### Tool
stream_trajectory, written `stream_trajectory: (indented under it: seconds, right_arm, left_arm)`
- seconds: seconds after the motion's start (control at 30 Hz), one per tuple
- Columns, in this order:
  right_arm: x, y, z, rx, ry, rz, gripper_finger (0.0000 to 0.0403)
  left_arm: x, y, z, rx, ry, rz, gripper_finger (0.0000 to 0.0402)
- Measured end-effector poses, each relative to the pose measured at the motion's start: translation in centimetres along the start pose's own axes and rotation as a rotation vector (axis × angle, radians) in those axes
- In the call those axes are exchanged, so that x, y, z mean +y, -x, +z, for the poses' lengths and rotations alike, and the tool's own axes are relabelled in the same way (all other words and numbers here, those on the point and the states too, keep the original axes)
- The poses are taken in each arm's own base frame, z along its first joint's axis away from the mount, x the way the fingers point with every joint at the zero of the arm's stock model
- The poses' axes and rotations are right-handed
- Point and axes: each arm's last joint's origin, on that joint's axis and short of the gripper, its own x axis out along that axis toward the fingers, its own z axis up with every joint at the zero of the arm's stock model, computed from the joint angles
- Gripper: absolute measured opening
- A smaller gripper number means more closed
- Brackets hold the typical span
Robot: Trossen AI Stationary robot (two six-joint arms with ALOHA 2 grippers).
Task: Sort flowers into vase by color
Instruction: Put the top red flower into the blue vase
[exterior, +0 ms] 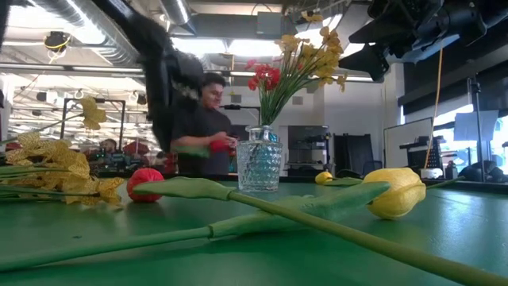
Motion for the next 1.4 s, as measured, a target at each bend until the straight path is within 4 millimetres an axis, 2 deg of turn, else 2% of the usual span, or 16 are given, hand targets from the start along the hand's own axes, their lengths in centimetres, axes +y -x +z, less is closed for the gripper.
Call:
stream_trajectory:
  seconds: [0.17,0.27,0.37,0.47,0.53,0.67,0.87,1.03,1.2,1.4]
  right_arm:
    - [0.0,0.0,0.0,0.002,0.004,0.002,0.0295]
    - [0.0,0.0,-0.2,0.016,0.001,0.0,0.0295]
    - [0.0,0.0,-0.3,0.032,-0.002,-0.002,0.0295]
    - [-0.1,0.0,-0.4,0.045,-0.018,-0.004,0.0295]
    - [-0.1,0.0,-0.5,0.055,-0.031,-0.005,0.0295]
    - [-0.1,0.0,-0.5,0.055,-0.035,-0.006,0.0295]
    - [-0.1,0.0,-0.5,0.046,-0.037,-0.039,0.0295]
    - [-0.2,0.0,-0.4,0.04,-0.037,-0.059,0.0295]
    - [-0.2,0.0,-0.4,0.039,-0.057,-0.059,0.0295]
    - [-0.2,0.0,-0.4,0.039,-0.057,-0.059,0.0295]
  left_arm:
    - [-1.3,7.0,-0.1,-0.358,0.068,-0.149,0.0002]
    - [-2.5,10.8,0.2,-0.666,0.053,-0.243,0.0001]
    - [-3.9,13.0,0.5,-0.935,-0.012,-0.358,0.0001]
    - [-5.5,13.8,0.6,-1.157,-0.075,-0.427,0.0001]
    - [-6.4,13.6,0.6,-1.295,-0.11,-0.442,0.0]
    - [-7.6,11.5,0.3,-1.486,-0.124,-0.389,0.0]
    - [-7.8,8.7,0.4,-1.682,-0.1,-0.325,0.0]
    - [-7.8,6.3,2.0,-1.696,-0.07,-0.282,0.0]
    - [-7.0,4.4,3.9,-1.646,-0.015,-0.163,0.0]
    - [-6.3,4.0,4.6,-1.637,0.029,-0.033,0.0]
